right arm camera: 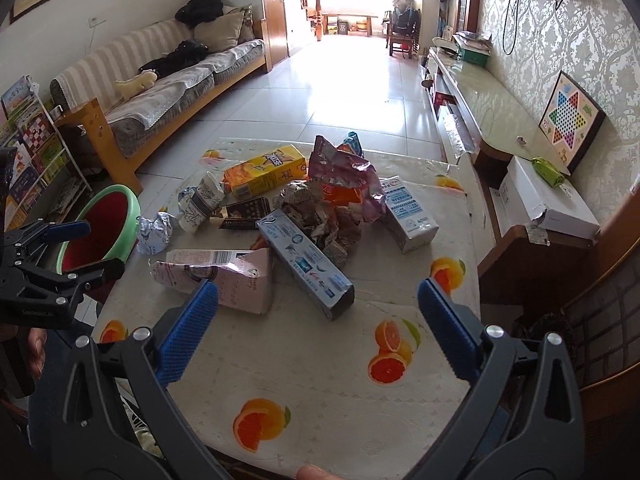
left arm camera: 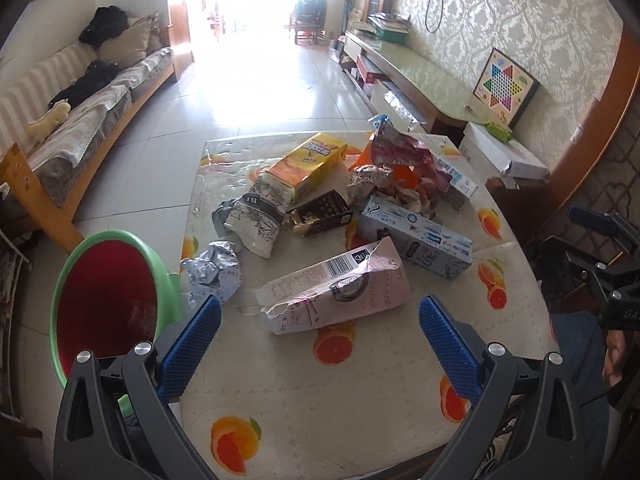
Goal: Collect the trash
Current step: 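Grasp the pink milk carton with the left tool while the right tool grasps the toothpaste box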
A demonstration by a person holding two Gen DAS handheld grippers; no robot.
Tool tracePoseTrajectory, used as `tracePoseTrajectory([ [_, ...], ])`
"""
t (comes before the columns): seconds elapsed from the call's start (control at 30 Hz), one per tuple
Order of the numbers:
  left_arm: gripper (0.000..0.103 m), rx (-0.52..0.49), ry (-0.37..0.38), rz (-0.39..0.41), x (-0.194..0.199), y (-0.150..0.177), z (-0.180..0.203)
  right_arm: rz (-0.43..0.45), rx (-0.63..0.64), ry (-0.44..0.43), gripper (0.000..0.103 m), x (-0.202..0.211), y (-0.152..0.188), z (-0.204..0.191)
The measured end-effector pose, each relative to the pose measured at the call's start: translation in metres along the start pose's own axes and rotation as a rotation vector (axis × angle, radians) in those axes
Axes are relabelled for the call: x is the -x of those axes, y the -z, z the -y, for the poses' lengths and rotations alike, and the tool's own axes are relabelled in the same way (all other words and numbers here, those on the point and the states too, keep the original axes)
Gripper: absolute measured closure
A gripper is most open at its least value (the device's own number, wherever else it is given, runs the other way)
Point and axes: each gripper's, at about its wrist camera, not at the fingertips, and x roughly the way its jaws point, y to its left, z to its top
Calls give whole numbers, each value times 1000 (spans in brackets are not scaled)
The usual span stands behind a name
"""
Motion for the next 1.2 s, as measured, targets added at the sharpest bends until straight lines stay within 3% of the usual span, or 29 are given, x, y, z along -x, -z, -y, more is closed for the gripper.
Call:
tracePoseTrajectory([
  [0.43, 8, -386, -56, -189, -80, -10, 39, -87, 22, -11, 5, -52, 0, 1],
  [0.67, 8, -546, -29, -277, -122, -11, 49, -165, 1, -21, 5, -90, 1, 7],
  [0.8, 8, -593, -18, -321, -142, -12, 47, -202, 20, -35, 5, -113, -2, 3],
  [1.1, 7, -571, 49, -363, -163, -16, 42, -266, 51, -46, 6, -161, -4, 1],
  [1.17, 7, -562, 58, -359, -164, -19, 44, -271, 53, -56, 14, -165, -4, 1],
  [1.2, 7, -560, 60, -357, -164, -19, 44, -280, 51, -62, 24, -167, -3, 2],
])
